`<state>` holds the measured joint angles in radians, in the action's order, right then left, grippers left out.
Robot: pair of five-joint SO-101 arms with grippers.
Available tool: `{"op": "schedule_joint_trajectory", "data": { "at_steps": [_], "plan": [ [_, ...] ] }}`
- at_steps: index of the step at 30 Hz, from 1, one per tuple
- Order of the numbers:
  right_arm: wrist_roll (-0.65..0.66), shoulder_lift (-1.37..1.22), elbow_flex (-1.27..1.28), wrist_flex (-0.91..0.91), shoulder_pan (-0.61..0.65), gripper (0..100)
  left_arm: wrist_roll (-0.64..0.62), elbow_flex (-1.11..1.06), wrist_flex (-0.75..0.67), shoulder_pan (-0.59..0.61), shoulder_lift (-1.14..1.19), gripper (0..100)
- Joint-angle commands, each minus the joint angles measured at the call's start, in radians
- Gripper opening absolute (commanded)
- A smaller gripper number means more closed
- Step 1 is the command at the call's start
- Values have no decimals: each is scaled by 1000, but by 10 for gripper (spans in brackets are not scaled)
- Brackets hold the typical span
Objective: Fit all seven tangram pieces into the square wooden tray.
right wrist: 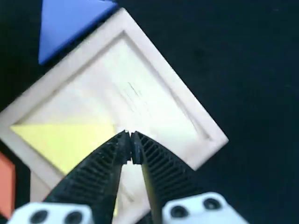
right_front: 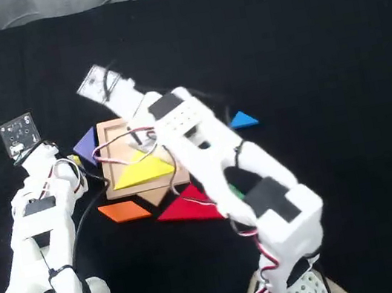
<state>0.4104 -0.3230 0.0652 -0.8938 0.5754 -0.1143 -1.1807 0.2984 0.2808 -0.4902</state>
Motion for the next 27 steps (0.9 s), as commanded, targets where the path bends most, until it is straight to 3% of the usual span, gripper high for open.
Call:
{"op": "schedule_joint_trajectory", "data": {
  "at_steps": [1, 10, 17, 27],
  "plan": [
    [-14, -62, -102, 28, 12, 11, 2, 19, -25, 2, 2, 137],
    [-14, -274, -325, -124, 34, 11, 2, 22, -25, 2, 2, 137],
    [-46, -286, -331, -130, 46, 11, 2, 22, -25, 2, 2, 137],
    [-37, -282, -338, -296, 46, 11, 2, 21, -25, 2, 2, 137]
  ]
}}
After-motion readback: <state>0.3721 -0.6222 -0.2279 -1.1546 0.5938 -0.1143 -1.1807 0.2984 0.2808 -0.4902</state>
